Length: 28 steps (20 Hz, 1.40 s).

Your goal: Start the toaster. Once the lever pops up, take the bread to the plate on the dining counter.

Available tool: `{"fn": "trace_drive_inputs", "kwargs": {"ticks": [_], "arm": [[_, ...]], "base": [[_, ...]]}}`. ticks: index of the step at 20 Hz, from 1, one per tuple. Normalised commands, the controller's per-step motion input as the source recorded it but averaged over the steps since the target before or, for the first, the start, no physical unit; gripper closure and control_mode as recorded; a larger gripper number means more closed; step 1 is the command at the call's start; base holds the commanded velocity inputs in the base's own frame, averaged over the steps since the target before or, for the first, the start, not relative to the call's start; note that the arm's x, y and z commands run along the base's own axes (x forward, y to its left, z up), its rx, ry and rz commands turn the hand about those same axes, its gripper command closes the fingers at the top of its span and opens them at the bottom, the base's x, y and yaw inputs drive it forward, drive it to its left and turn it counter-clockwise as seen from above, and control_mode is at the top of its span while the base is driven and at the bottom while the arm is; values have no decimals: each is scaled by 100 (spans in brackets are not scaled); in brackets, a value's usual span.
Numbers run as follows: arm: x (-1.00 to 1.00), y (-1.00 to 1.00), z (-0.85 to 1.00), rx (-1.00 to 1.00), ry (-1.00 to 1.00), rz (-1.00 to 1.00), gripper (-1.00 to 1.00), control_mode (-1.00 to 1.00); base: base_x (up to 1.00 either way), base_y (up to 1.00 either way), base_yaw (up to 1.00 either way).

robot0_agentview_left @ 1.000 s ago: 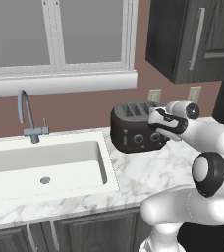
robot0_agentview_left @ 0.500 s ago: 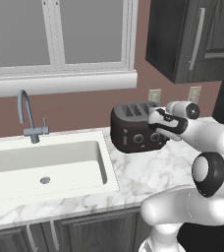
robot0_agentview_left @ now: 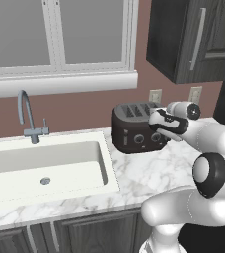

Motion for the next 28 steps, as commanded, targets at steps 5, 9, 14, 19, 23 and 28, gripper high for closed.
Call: {"fn": "trace_drive_inputs", "kwargs": {"ticks": [5, 9, 14, 19, 23, 28], "arm": [[0, 0, 0, 0, 0, 0, -100, -100], [0, 0, 0, 0, 0, 0, -100, -100], [0, 0, 0, 0, 0, 0, -100, -100], [0, 0, 0, 0, 0, 0, -100, -100], [0, 0, 0, 0, 0, 0, -100, -100], [0, 0, 0, 0, 0, 0, -100, -100]], "base": [[0, 0, 0], [0, 0, 0], [0, 0, 0], [0, 0, 0], [0, 0, 0], [0, 0, 0]]}}
